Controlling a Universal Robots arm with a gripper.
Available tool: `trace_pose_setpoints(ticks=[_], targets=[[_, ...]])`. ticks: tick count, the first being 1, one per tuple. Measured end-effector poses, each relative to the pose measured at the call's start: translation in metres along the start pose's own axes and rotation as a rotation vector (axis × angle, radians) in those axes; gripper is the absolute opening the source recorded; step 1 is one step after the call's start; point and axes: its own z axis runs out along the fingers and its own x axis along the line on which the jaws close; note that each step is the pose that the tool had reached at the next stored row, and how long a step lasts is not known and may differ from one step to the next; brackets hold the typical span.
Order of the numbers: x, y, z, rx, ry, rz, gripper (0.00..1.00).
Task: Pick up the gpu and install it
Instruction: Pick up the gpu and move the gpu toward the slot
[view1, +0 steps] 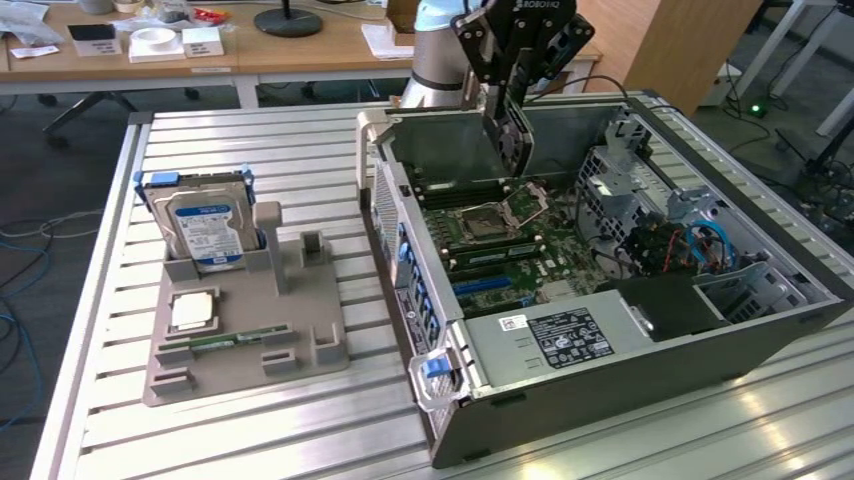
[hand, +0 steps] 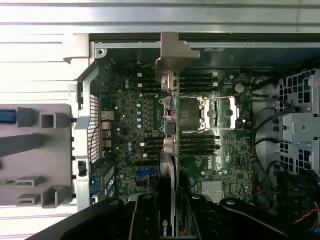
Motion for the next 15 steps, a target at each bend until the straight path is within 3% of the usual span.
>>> trace_pose_setpoints(ticks=[15], targets=[[-0.025,0.0052,0.0012,0.0000,0.0000,0.000,0.26]])
